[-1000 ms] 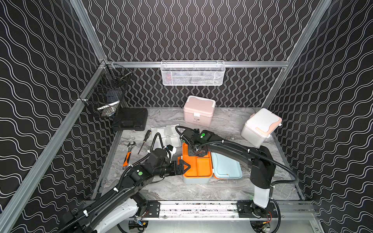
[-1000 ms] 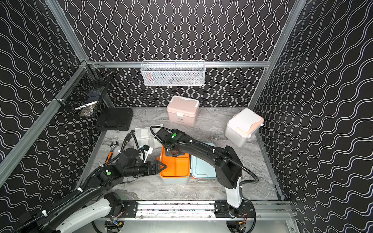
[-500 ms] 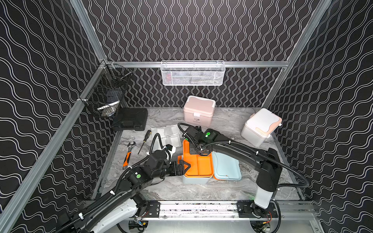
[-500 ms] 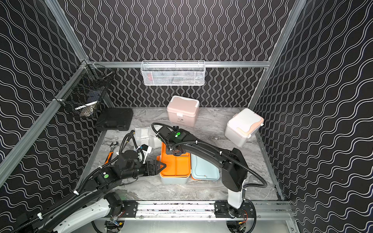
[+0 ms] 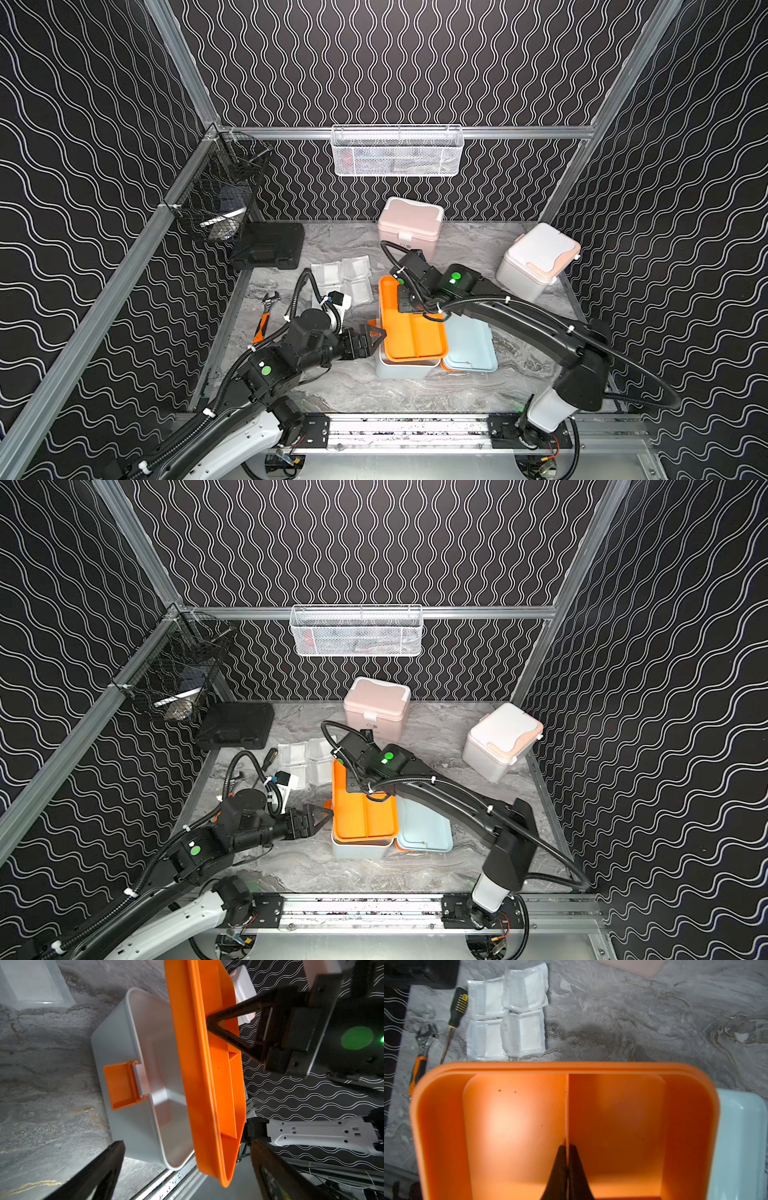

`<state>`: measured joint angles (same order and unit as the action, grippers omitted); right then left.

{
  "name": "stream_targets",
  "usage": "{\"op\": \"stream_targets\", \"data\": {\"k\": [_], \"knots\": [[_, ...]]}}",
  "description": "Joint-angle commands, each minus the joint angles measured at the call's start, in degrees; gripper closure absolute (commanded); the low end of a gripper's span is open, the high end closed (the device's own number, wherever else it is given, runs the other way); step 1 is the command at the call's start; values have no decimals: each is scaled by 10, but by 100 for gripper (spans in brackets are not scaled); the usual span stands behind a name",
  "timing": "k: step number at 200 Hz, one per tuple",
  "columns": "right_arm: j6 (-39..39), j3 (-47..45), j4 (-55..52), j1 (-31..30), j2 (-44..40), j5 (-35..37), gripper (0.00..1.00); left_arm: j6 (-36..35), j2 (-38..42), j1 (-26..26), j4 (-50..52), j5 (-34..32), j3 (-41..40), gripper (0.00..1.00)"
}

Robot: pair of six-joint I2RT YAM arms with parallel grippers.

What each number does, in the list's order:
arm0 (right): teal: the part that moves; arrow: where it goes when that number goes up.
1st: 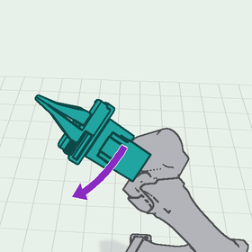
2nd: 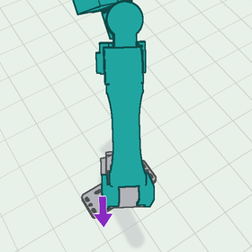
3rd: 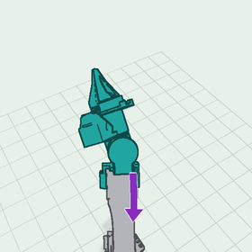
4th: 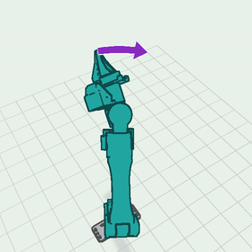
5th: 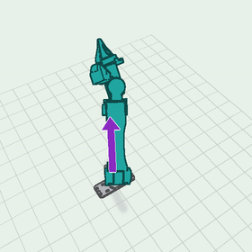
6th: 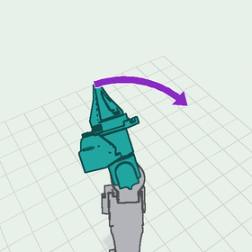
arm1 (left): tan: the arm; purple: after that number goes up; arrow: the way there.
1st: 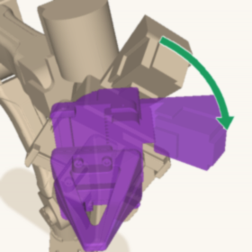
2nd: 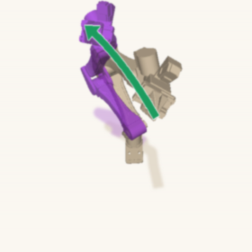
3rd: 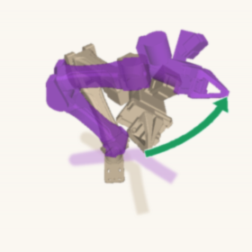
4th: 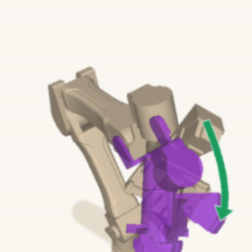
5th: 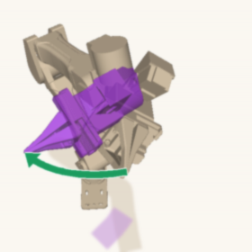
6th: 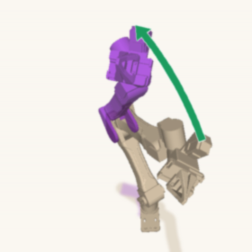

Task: Open first aid kits and take out gauze
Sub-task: Pick up the compartment layer from the first aid kit.

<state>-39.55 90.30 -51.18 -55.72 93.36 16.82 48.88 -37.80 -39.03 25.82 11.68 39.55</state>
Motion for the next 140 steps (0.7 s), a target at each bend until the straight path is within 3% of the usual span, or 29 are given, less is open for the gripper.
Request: {"op": "stream_targets", "data": {"k": [1, 23, 61, 103, 140], "knots": [[43, -29, 71, 0, -47, -11, 100, -22, 0, 0, 13, -14, 20, 1], [63, -60, 105, 6, -84, -28, 100, -32, -8, 0, 11, -17, 32, 1], [60, -97, 135, 46, -62, -154, 100, -31, -27, 0, -2, -17, 39, 1], [62, -127, 158, 47, -98, -159, 100, -38, -15, 0, -20, -2, 43, 1], [99, -132, 146, 68, -185, -161, 100, -84, -3, 0, -4, 1, 94, 1]]}}
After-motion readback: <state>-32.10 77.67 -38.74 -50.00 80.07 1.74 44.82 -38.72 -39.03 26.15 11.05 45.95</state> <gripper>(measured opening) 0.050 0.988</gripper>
